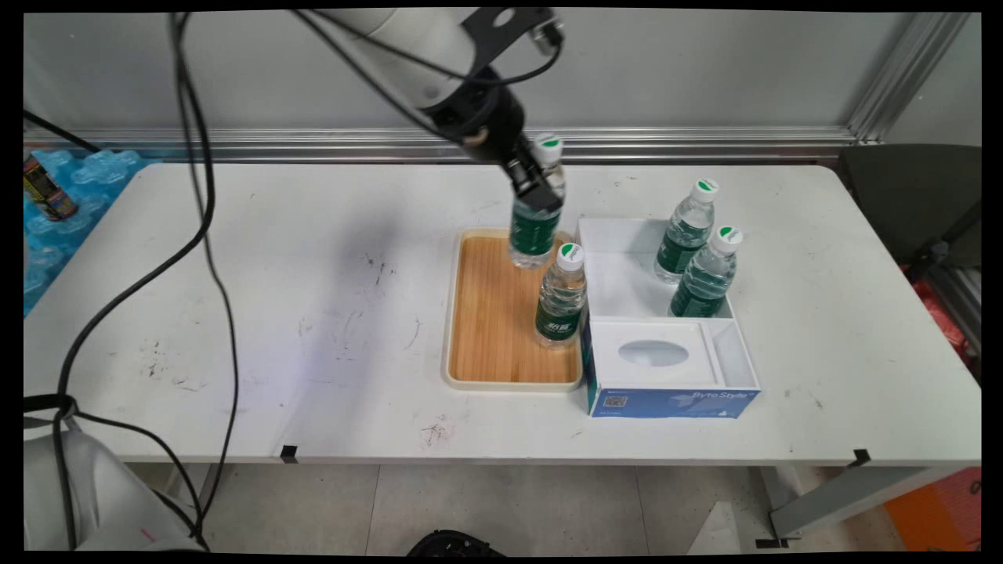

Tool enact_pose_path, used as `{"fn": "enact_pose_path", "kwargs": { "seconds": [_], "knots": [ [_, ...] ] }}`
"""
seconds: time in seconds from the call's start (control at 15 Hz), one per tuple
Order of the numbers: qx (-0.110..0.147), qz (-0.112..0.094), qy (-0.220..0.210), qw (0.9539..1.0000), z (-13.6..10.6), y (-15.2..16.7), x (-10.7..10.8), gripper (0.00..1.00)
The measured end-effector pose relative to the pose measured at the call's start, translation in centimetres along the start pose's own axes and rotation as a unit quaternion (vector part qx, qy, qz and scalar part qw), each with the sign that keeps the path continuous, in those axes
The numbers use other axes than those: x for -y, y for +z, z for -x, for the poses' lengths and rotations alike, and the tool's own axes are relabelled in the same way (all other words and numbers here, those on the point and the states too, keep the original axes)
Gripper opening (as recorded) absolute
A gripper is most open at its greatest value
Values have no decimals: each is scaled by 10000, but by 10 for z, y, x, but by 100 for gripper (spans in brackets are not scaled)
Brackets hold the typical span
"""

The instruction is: Place the picked object on the tray

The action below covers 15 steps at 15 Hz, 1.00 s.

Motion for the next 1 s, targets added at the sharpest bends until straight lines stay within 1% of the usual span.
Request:
{"fn": "enact_pose_path", "kwargs": {
  "seconds": [0.13,0.4,0.67,0.87,1.0],
  "knots": [
    [43,-52,18,10000,17,-7,-3,0],
    [74,-93,105,9999,41,-14,-7,0],
    [-52,42,226,9997,63,-13,-16,0],
    [-183,164,279,9993,76,-4,-20,0],
    [-227,261,308,9989,83,2,-23,0]
  ]
}}
